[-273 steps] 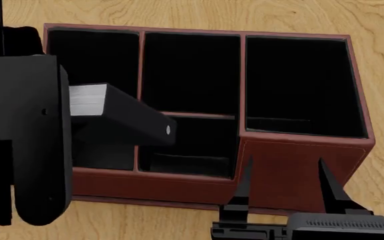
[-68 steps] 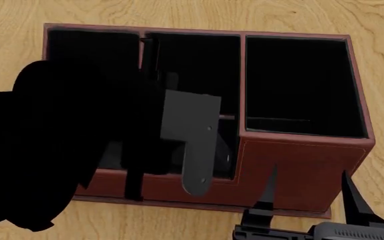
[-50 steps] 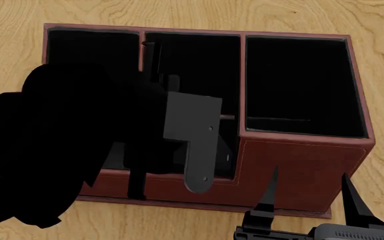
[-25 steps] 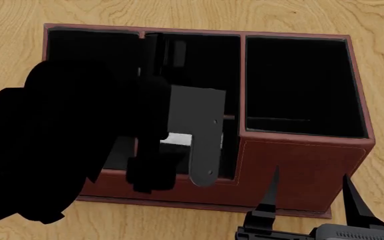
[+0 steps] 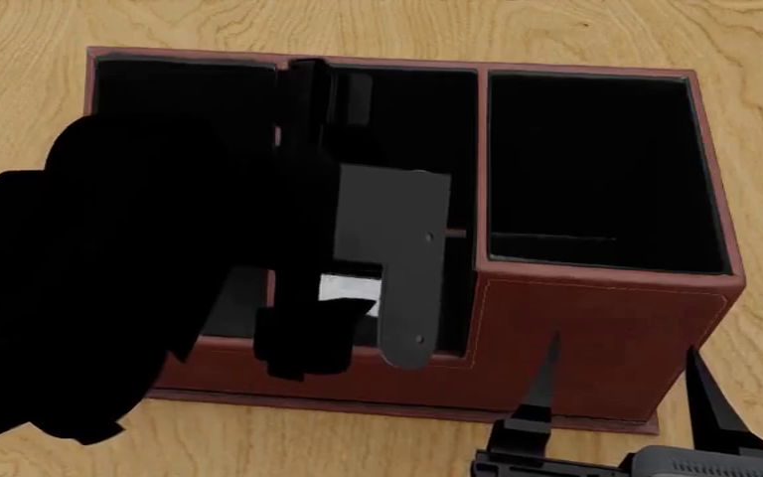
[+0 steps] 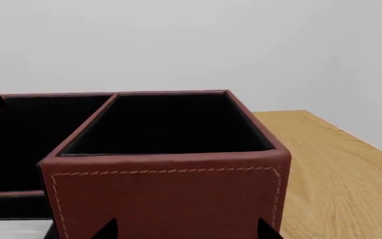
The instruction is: Pick up the book and place it in the back compartment of the caddy.
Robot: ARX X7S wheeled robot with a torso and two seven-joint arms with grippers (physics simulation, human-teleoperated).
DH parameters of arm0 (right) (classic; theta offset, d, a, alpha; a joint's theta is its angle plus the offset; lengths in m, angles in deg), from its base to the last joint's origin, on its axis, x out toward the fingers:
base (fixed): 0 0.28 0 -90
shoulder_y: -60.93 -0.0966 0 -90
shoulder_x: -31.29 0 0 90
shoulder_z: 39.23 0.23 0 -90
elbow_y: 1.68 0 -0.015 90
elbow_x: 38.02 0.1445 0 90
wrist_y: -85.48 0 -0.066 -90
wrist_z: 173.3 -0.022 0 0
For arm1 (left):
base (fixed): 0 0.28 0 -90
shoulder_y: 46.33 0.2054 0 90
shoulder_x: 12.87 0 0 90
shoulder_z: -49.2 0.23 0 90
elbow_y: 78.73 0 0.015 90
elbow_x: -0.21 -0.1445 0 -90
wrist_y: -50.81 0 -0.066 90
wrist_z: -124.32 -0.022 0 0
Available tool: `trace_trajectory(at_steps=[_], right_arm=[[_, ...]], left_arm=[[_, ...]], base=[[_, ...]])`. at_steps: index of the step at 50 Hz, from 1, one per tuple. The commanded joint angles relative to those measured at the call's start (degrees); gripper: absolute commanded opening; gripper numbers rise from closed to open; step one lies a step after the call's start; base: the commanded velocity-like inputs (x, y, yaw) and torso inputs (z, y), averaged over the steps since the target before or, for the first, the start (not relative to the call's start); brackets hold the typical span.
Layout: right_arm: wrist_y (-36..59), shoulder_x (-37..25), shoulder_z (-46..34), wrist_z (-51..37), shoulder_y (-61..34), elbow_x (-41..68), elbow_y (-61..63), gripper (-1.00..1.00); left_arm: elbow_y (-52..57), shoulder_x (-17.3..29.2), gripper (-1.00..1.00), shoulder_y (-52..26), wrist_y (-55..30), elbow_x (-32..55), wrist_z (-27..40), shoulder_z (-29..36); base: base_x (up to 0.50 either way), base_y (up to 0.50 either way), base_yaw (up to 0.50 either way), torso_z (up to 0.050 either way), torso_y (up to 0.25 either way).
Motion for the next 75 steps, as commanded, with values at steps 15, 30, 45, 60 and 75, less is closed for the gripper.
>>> trace_trajectory(at_steps=[15, 30, 45, 60, 75], right_arm=[[0.43, -0.25, -0.27, -0.36, -0.28, 0.09, 0.75, 1.00], [0.54, -0.32, -0.52, -0.43, -0.50, 0.13, 1.06, 1.00], [1.17, -0.29, -1.07, -0.75, -0.89, -0.15, 1.47, 1.00], [1.65, -0.54, -1.26, -1.13, -0.96, -0.17, 2.46, 1.00], [2.25, -0.90, -1.41, -1.54, -1.03, -0.22, 3.48, 1.00]], left_arm=[[8.09, 3.01, 1.00, -4.12, -5.36, 2.03, -2.66, -5.03], [12.07, 5.51, 1.00, -4.84, -8.15, 3.16, -2.98, -8.89], [16.19, 8.94, 1.00, -4.91, -10.69, 3.95, -3.41, -11.74], [22.97, 13.06, 1.00, -1.88, -14.93, 5.33, -2.45, -18.07], [30.28, 16.00, 1.00, 3.52, -20.61, 6.99, -0.48, -28.53]], base=[[0.00, 0.00, 0.00, 0.000, 0.000], [0.00, 0.00, 0.00, 0.000, 0.000], [0.00, 0.00, 0.00, 0.000, 0.000], [0.00, 0.00, 0.00, 0.000, 0.000], [0.00, 0.00, 0.00, 0.000, 0.000]])
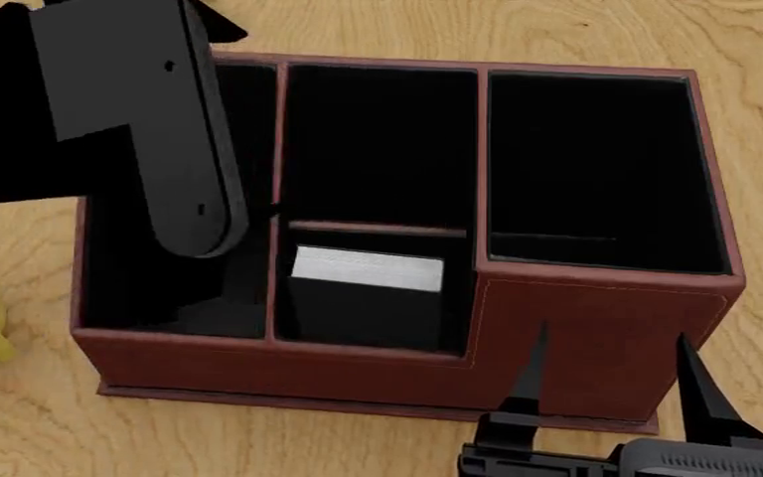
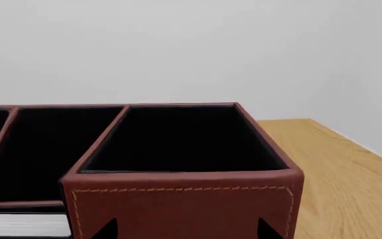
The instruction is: Pick up the book and place it in the back compartment of the caddy.
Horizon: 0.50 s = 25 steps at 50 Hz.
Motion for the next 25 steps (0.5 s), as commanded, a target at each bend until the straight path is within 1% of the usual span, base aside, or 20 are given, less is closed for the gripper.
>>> trace_trajectory(at_steps=[1, 7, 9, 12, 15, 16, 20, 25], right_arm=[[0.49, -0.26, -0.13, -0.30, -0.11, -0.04, 0.71, 1.00], [1.10, -0.57, -0.12, -0.53, -0.26, 0.09, 1.46, 1.00], [1.44, -0.77, -0.13, -0.61, -0.35, 0.11, 1.79, 1.00], [1.94, -1.15, 0.12, -0.93, -0.31, 0.27, 2.67, 1.00], [2.34, -1.45, 0.26, -1.13, -0.30, 0.41, 3.34, 1.00], [2.46, -1.59, 0.40, -1.23, -0.26, 0.50, 3.59, 1.00], [2.59, -1.77, 0.41, -1.23, -0.43, 0.43, 3.60, 1.00], [3.20, -2.15, 0.62, -1.63, -0.30, 0.61, 4.49, 1.00]], left_arm=[[5.24, 2.13, 1.00, 3.94, -3.85, 1.15, 1.41, -7.23], [6.88, 2.90, 1.00, 8.17, -4.90, 1.19, 3.40, -11.87], [8.29, 3.72, 1.00, 9.69, -4.85, 0.75, 4.32, -12.87], [10.29, 3.56, 1.00, 11.94, -6.58, 1.11, 4.95, -16.55], [11.83, 4.48, 1.00, 13.84, -6.51, 0.80, 5.70, -17.85], [13.51, 4.63, 1.00, 14.93, -7.74, 1.20, 5.44, -19.42], [16.52, 5.39, 1.00, 17.80, -8.75, 0.80, 6.45, -21.84], [19.79, 4.98, 1.00, 21.61, -11.30, 0.30, 7.78, -26.65]], base=[[0.00, 0.00, 0.00, 0.000, 0.000], [0.00, 0.00, 0.00, 0.000, 0.000], [0.00, 0.00, 0.00, 0.000, 0.000], [0.00, 0.00, 0.00, 0.000, 0.000], [0.00, 0.00, 0.00, 0.000, 0.000], [0.00, 0.00, 0.00, 0.000, 0.000], [0.00, 0.00, 0.00, 0.000, 0.000], [0.00, 0.00, 0.00, 0.000, 0.000]])
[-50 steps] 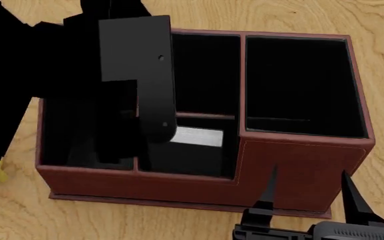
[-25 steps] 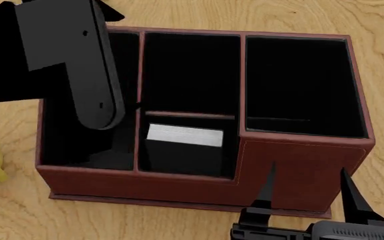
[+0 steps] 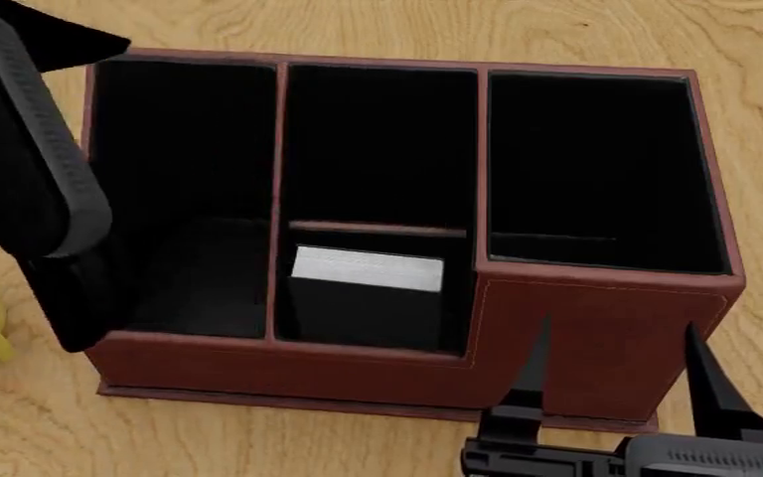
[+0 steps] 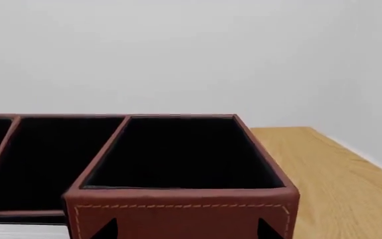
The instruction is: Pick up the book and place it in the back compartment of the caddy.
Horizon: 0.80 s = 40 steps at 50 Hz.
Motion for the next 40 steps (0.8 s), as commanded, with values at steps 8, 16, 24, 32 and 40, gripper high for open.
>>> trace_trajectory(at_steps=[8, 16, 24, 32, 40], right_arm=[[2.04, -0.96, 0.11, -0.84, -0.52, 0.32, 1.95, 1.00], [3.02, -1.23, -0.24, -1.06, -0.96, 0.20, 2.52, 1.00], [3.44, -1.68, -0.36, -1.15, -0.97, -0.02, 2.80, 1.00], [4.26, -2.46, -0.18, -1.41, -0.96, 0.02, 3.71, 1.00], [4.27, -2.94, -0.01, -1.51, -0.50, -0.06, 3.86, 1.00]], left_arm=[[12.48, 0.11, 1.00, 15.85, -5.39, -2.01, 4.85, -16.93], [16.26, -0.22, 1.00, 26.30, -2.26, -4.27, 7.53, -25.96], [21.93, -1.74, 1.00, 36.70, 0.44, -5.99, 9.05, -33.38], [23.86, -4.66, 1.00, 43.62, 3.22, -7.31, 10.28, -40.39], [23.54, -6.54, 1.00, 49.57, 8.61, -7.59, 10.32, -46.99]], base=[[0.00, 0.00, 0.00, 0.000, 0.000], [0.00, 0.00, 0.00, 0.000, 0.000], [0.00, 0.00, 0.00, 0.000, 0.000], [0.00, 0.00, 0.00, 0.000, 0.000], [0.00, 0.00, 0.00, 0.000, 0.000]])
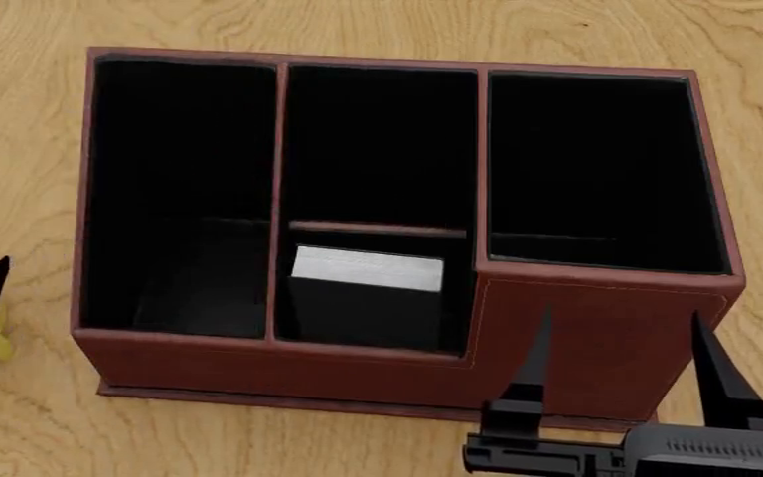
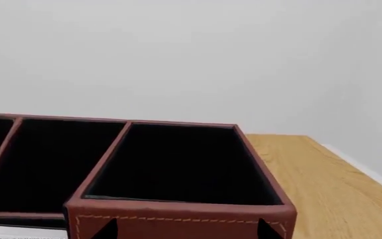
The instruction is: Pick up the book and place it in the back compartment of the caddy.
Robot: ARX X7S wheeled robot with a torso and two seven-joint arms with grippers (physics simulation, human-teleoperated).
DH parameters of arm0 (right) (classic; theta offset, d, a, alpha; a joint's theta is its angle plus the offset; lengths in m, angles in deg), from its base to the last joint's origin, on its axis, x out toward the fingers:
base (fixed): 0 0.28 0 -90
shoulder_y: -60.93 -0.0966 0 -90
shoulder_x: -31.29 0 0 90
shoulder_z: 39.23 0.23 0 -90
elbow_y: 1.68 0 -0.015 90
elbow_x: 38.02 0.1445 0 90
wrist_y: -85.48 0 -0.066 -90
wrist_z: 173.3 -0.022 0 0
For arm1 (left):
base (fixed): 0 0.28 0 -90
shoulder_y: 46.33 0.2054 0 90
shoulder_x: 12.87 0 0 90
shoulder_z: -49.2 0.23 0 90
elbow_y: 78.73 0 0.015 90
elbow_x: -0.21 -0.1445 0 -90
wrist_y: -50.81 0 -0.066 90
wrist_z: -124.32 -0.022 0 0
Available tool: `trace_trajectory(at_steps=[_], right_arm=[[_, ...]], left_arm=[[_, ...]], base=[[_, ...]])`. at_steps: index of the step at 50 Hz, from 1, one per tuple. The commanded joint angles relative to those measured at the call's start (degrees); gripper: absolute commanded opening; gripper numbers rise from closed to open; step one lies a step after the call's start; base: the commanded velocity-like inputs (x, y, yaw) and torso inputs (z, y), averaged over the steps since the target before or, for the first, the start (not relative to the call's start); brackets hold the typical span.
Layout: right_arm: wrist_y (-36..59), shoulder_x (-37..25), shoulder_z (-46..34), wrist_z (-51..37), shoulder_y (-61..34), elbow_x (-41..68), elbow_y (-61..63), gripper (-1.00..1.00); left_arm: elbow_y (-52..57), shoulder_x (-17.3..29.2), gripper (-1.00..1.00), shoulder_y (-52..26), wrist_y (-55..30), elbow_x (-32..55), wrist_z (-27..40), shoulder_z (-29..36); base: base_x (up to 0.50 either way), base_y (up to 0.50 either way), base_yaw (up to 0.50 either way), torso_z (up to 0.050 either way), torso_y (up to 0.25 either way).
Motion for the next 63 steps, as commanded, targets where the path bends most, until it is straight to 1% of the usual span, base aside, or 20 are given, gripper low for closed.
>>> trace_trajectory(at_steps=[1, 6, 11, 16, 30, 31, 35, 41, 50, 54, 61, 63], right_arm=[[0.55, -0.90, 0.32, -0.32, 0.39, -0.10, 0.56, 1.00], [1.10, -1.21, 0.45, -0.52, 0.18, -0.01, 0.90, 1.00], [1.33, -1.28, 0.20, -0.57, 0.07, -0.21, 0.97, 1.00], [1.47, -1.53, 0.37, -0.68, 0.09, -0.13, 1.24, 1.00], [3.05, -4.10, 3.61, -2.90, 1.75, 1.30, 6.52, 1.00], [3.50, -4.56, 4.06, -3.29, 1.92, 1.46, 7.46, 1.00], [4.44, -5.76, 5.66, -4.43, 2.60, 2.17, 10.20, 1.00], [6.44, -8.41, 9.45, -6.86, 3.86, 3.56, 15.63, 1.00], [7.88, -12.18, 18.30, -10.35, 8.56, 7.02, 21.73, 1.00], [8.07, -13.16, 21.26, -11.21, 10.52, 7.79, 22.88, 1.00], [7.81, -14.33, 26.58, -12.01, 14.25, 9.20, 24.08, 1.00], [7.94, -14.67, 28.42, -12.34, 15.72, 9.46, 24.47, 1.00]], left_arm=[[1.63, -3.23, 1.00, 10.06, 5.92, -0.97, 0.81, -10.66], [1.13, -4.65, 1.00, 13.66, 9.71, -1.29, 1.59, -13.01], [1.41, -6.11, 1.00, 13.99, 10.58, -1.80, 2.85, -15.49], [1.45, -7.06, 1.00, 13.62, 10.34, -1.27, 2.60, -18.44], [1.35, -7.48, 1.00, 10.67, 9.89, -1.98, 4.57, -17.76], [3.33, -8.44, 1.00, 14.14, 11.73, -0.13, 1.31, -23.77], [4.92, -8.42, 1.00, 14.13, 10.51, -0.08, 0.54, -25.49], [5.28, -9.42, 1.00, 13.36, 10.36, -3.14, -2.55, -26.45], [5.24, -12.19, 1.00, 9.85, 10.51, -12.45, -10.56, -25.90], [5.24, -12.55, 1.00, 8.47, 10.39, -15.62, -13.32, -25.72], [5.23, -14.57, 1.00, 3.73, 10.89, -25.64, -22.74, -26.35], [5.19, -14.68, 1.00, 2.41, 10.95, -27.60, -24.43, -26.63]], base=[[0.00, 0.00, 0.00, 0.000, 0.000], [0.00, 0.00, 0.00, 0.000, 0.000], [0.00, 0.00, 0.00, 0.000, 0.000], [0.00, 0.00, 0.00, 0.000, 0.000], [0.00, 0.00, 0.00, 0.000, 0.000], [0.00, 0.00, 0.00, 0.000, 0.000], [0.00, 0.00, 0.00, 0.000, 0.000], [0.00, 0.00, 0.00, 0.000, 0.000], [0.00, 0.00, 0.00, 0.000, 0.000], [0.00, 0.00, 0.00, 0.000, 0.000], [0.00, 0.00, 0.00, 0.000, 0.000], [0.00, 0.00, 0.00, 0.000, 0.000]])
